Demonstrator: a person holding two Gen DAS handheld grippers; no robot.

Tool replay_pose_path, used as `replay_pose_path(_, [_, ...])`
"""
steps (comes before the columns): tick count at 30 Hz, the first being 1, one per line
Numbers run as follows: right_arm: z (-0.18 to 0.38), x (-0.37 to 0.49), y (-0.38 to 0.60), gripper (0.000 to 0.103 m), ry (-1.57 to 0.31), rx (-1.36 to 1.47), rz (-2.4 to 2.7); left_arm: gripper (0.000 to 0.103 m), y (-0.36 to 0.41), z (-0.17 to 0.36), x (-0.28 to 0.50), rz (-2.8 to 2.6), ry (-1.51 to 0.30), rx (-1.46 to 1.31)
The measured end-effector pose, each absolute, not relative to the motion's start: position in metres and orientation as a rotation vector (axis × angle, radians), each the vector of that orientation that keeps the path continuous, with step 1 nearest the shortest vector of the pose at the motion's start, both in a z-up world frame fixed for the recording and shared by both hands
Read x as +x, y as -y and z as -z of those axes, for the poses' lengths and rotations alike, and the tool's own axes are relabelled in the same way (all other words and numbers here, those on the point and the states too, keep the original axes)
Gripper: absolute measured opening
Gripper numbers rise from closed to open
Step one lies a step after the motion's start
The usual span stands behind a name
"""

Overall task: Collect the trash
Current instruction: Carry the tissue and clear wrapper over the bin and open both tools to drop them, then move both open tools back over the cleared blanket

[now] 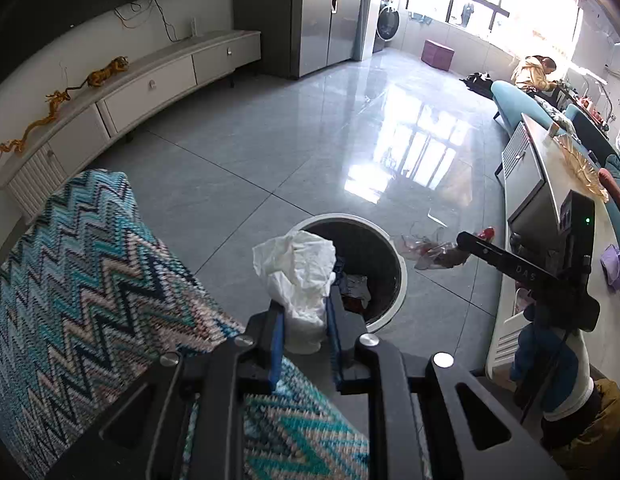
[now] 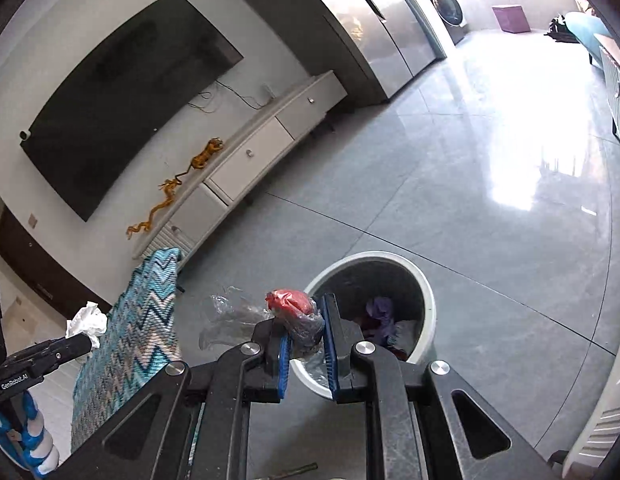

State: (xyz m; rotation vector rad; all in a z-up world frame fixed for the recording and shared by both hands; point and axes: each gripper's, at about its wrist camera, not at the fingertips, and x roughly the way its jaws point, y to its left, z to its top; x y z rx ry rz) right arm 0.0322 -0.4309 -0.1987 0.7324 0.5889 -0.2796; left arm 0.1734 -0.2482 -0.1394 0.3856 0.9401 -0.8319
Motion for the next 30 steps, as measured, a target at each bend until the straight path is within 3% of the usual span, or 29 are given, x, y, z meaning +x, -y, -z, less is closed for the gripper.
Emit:
replay_pose_path(13, [0.266, 0.109, 0.454, 0.016, -0.765, 0.694, 0.33, 0.02, 0.326, 0.209, 0.244, 0.874, -1.125, 0.285])
replay_pose_path(15, [0.274, 0.123, 0.456, 0.016, -0.783, 0.691, 0.329, 0.023, 0.331, 0.216, 0.25, 0.885, -1.15, 0.252])
replay_pose_path(16, [0.279, 0.127, 0.457, 0.016, -0.793, 0.691, 0.331, 0.029, 0.333, 0.218, 0.253, 0.888, -1.16, 0.239])
replay_pose_path(19, [0.29, 0.135, 0.461, 0.042, -0.816, 0.693, 0.34, 0.051, 0.334, 0.222, 0.258, 0.885, -1.161, 0.212])
replay_pose_path(20, [0.291, 0.136, 0.46, 0.052, -0.819, 0.691, 0.344, 0.052, 0.333, 0.222, 0.259, 0.885, -1.16, 0.206])
replay_pose_path(30, [0.266, 0.121, 0.453, 0.058, -0.807, 0.653, 0.394, 0.052, 0.319, 0.193, 0.24, 0.872, -1.077, 0.225])
